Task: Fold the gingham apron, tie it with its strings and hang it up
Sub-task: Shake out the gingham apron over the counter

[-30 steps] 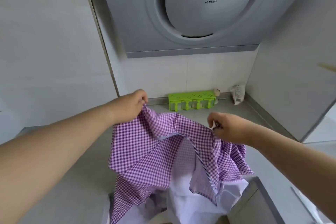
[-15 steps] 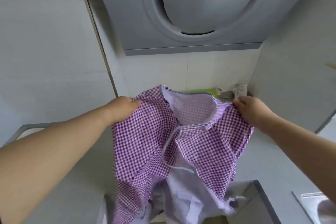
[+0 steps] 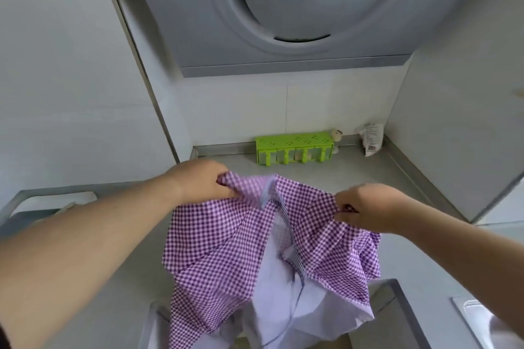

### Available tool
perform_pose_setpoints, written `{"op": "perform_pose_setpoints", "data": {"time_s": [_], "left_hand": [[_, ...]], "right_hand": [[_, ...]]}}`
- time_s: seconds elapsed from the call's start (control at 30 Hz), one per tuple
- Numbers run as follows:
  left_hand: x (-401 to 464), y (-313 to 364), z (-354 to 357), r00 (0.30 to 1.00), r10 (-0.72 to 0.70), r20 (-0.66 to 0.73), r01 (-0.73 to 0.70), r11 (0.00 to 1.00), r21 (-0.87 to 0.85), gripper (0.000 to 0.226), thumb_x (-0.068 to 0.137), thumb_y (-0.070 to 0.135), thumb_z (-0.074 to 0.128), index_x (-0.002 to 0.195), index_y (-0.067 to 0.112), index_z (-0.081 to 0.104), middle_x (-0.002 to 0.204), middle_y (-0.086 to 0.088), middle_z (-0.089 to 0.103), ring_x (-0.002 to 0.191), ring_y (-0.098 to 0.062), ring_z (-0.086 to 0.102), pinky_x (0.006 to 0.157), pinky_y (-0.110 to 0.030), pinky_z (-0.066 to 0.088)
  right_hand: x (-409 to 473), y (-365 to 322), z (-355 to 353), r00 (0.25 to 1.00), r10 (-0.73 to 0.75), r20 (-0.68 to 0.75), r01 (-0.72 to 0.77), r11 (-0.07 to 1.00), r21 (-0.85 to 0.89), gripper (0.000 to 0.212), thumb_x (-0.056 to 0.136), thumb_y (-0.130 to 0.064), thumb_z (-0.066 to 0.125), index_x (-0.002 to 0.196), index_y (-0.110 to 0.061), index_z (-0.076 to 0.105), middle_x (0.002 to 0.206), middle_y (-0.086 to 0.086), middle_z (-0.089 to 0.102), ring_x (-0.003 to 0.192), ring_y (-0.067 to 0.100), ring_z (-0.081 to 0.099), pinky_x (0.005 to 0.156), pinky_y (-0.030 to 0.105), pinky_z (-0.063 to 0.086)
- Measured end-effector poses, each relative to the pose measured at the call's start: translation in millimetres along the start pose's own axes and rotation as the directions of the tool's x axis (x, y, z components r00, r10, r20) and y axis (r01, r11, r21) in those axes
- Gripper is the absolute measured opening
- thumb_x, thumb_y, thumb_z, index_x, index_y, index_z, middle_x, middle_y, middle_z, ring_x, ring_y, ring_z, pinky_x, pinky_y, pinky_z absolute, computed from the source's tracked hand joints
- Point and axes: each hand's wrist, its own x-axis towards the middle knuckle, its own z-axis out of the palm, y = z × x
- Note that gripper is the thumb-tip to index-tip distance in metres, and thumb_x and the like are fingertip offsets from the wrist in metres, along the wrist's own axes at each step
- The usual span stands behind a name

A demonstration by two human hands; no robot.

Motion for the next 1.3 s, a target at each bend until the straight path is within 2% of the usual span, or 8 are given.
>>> {"op": "perform_pose_setpoints", "data": {"time_s": [0.17,0.27,0.33,0.53,0.67,0.8,1.03,1.3], "left_hand": [[8.5,1.5,-2.1,0.991,-0.072,0.113,0.1,0.957,-0.272,0.046,0.101,0.055,0.057,0.081,0.017,0.074,0.086,0.0,0.076,0.082,-0.018,0.073,0.079,-0.035,0.06],[12.2,1.6,-5.4,0.983,-0.182,0.034,0.172,0.831,-0.529,0.049,0.099,0.06,0.059,0.094,0.015,0.076,0.092,-0.001,0.078,0.088,-0.018,0.074,0.078,-0.028,0.055],[13.7,-2.4,-4.4,0.975,-0.222,-0.021,0.169,0.796,-0.581,0.044,0.1,0.058,0.059,0.105,0.017,0.073,0.1,0.0,0.077,0.094,-0.02,0.073,0.08,-0.03,0.055],[7.1,-12.7,-2.3,0.971,-0.212,-0.115,0.142,0.889,-0.435,0.041,0.106,0.054,0.048,0.096,0.021,0.071,0.095,0.001,0.073,0.09,-0.021,0.07,0.071,-0.029,0.049],[-5.2,-7.4,-1.2,0.985,-0.169,-0.014,0.136,0.835,-0.533,0.051,0.109,0.055,0.036,0.134,0.024,0.068,0.125,0.013,0.063,0.112,-0.007,0.059,0.107,-0.025,0.037],[-17.6,-5.6,-1.4,0.988,-0.132,0.082,0.156,0.822,-0.547,0.05,0.111,0.054,0.03,0.139,0.028,0.063,0.123,0.015,0.06,0.116,-0.008,0.055,0.106,-0.025,0.033],[-49.6,-18.8,7.0,0.959,-0.008,0.284,0.012,1.0,-0.014,0.027,0.09,0.039,0.055,0.116,0.032,0.052,0.099,0.002,0.067,0.089,-0.018,0.068,0.083,-0.043,0.062],[-84.2,-38.8,28.3,0.999,0.046,0.026,-0.051,0.973,0.225,0.025,0.101,0.028,0.05,0.076,0.028,0.051,0.08,0.002,0.063,0.073,-0.016,0.062,0.064,-0.036,0.051]], "right_hand": [[12.5,2.0,-8.0,0.998,0.053,-0.046,-0.04,0.969,0.243,0.032,0.101,-0.044,0.058,0.079,-0.02,0.056,0.067,-0.008,0.054,0.061,0.009,0.05,0.063,0.03,0.046],[28.5,17.9,-21.7,0.804,0.557,-0.209,-0.079,0.449,0.89,0.043,0.094,-0.053,0.062,0.084,-0.011,0.063,0.068,0.002,0.059,0.064,0.017,0.053,0.064,0.033,0.045],[37.6,29.7,-23.9,0.722,0.676,-0.143,-0.111,0.318,0.942,0.048,0.088,-0.061,0.056,0.09,-0.013,0.065,0.081,0.011,0.068,0.076,0.025,0.062,0.071,0.044,0.051],[39.1,22.0,-16.3,0.885,0.459,-0.072,-0.339,0.745,0.574,0.03,0.106,-0.013,0.039,0.093,0.003,0.061,0.084,0.016,0.061,0.086,0.035,0.059,0.066,0.036,0.035],[32.1,-0.2,-12.9,0.938,0.342,0.055,-0.334,0.851,0.406,0.025,0.096,-0.04,0.056,0.08,-0.021,0.055,0.082,0.002,0.062,0.079,0.023,0.062,0.068,0.035,0.047],[14.5,-33.9,-16.2,0.959,0.197,0.202,-0.222,0.969,0.107,0.022,0.095,-0.049,0.057,0.093,-0.029,0.067,0.085,-0.01,0.065,0.079,0.014,0.063,0.075,0.034,0.054],[-8.8,-69.9,-6.7,0.943,0.315,0.107,-0.333,0.887,0.321,0.054,0.092,-0.001,0.04,0.131,-0.026,0.066,0.131,-0.002,0.067,0.114,0.02,0.062,0.1,0.034,0.05],[-44.8,-104.7,1.1,0.845,0.519,0.132,-0.495,0.664,0.561,0.027,0.102,-0.013,0.042,0.1,-0.004,0.068,0.102,0.014,0.069,0.091,0.031,0.063,0.078,0.036,0.048]]}}
